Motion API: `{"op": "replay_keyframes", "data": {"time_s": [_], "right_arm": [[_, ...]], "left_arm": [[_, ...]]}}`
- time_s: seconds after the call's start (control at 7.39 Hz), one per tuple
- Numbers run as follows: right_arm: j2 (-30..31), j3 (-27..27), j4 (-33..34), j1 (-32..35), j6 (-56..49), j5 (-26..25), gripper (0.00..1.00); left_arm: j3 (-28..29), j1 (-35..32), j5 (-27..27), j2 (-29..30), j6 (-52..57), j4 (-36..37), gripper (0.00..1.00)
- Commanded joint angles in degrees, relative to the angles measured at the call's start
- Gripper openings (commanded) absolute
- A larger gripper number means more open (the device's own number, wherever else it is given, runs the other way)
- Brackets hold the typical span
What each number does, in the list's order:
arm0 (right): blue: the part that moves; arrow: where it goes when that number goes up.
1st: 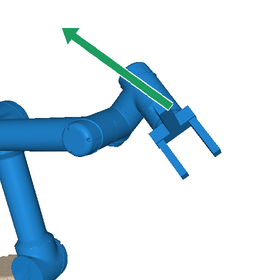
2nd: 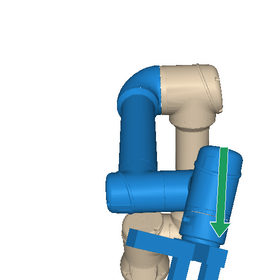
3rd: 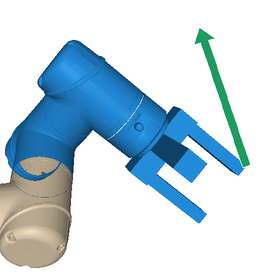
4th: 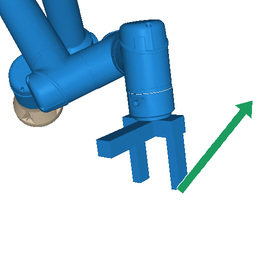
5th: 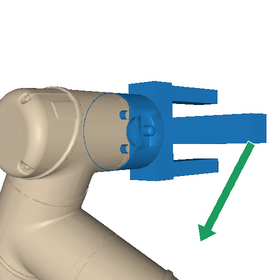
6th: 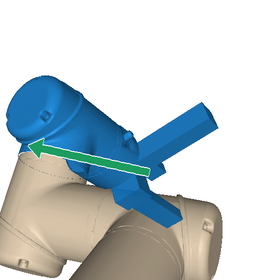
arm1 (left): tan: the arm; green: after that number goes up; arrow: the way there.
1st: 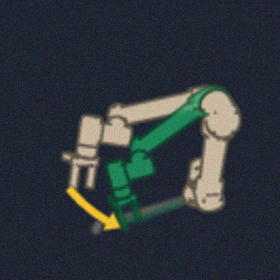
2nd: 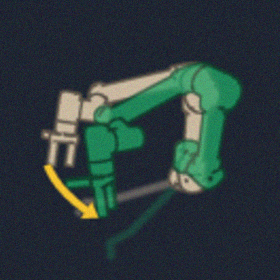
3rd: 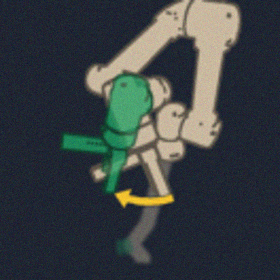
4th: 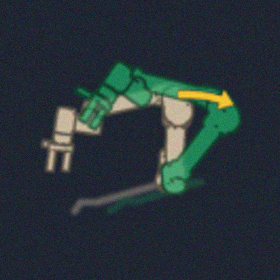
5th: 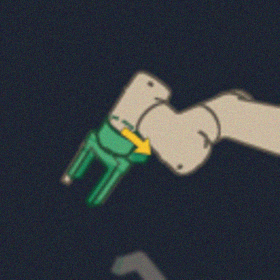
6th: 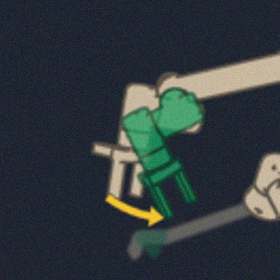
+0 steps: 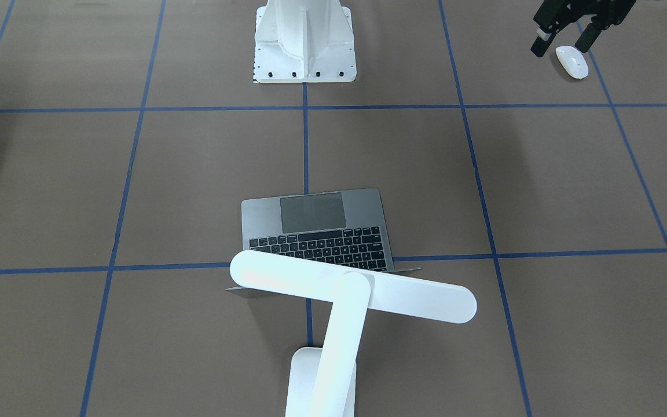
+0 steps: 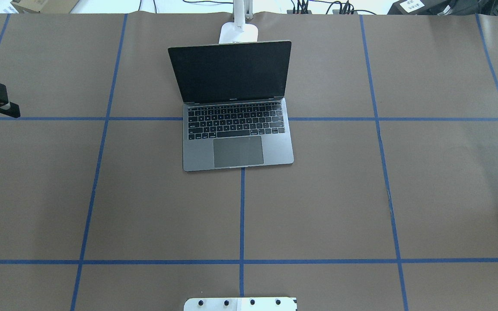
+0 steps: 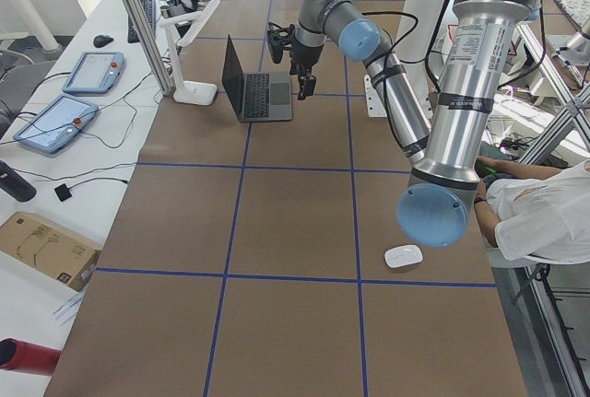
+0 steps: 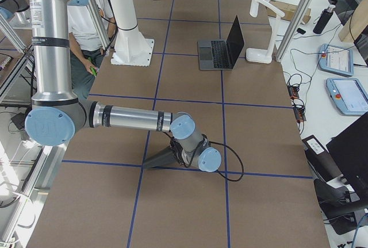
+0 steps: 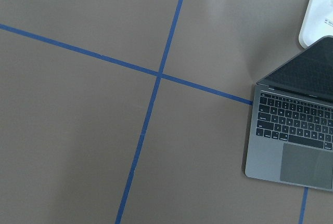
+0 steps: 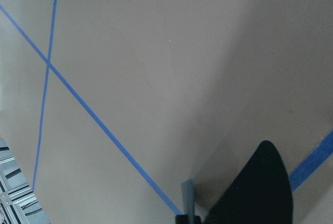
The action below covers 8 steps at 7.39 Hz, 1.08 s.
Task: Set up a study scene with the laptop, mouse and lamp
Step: 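Carry the dark grey mouse pad with the right gripper toward the laptop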
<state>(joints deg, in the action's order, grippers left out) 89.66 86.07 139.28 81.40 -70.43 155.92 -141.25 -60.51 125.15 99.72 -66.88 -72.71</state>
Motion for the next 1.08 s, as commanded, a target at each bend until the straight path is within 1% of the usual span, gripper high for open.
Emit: {"op": "replay_keyframes", "data": {"time_s": [0.0, 0.14, 0.27, 0.41, 0.54, 0.68, 0.81, 0.95], "right_arm": [[-1.76, 6.62, -0.06, -0.89, 12.71, 0.7, 0.0], [-3.33, 7.52, -0.67, -3.68, 18.87, 3.22, 0.0], [-5.96, 6.83, -0.59, -7.45, 20.76, 5.94, 0.0], [-9.82, 5.69, -0.59, -10.1, 23.73, 7.19, 0.0], [-13.51, 5.51, -0.59, -11.43, 27.68, 7.2, 0.0], [-17.11, 4.03, -0.68, -13.7, 31.37, 7.2, 0.0], [-20.37, 0.01, -3.11, -14.95, 33.32, 7.12, 0.0], [-22.49, -4.29, -8.1, -16.35, 37.95, 7.11, 0.0]], "left_arm": [[0.88, 0.04, 0.01, -0.14, -0.45, 0.03, 0.99], [1.32, 0.04, 0.01, -0.14, -0.45, 0.03, 0.99], [1.24, -0.05, 0.01, -0.58, -0.45, 0.03, 0.99], [1.41, -0.05, 0.01, -0.84, -0.54, 0.03, 0.99], [1.41, -0.05, 0.01, -1.19, -0.54, 0.03, 0.99], [1.67, -0.05, 0.01, -1.2, -0.54, 0.03, 0.99], [1.68, -0.05, 0.01, -1.2, -0.54, 0.03, 0.99], [1.68, -0.05, 0.1, -1.2, -0.54, 0.03, 0.99]]}}
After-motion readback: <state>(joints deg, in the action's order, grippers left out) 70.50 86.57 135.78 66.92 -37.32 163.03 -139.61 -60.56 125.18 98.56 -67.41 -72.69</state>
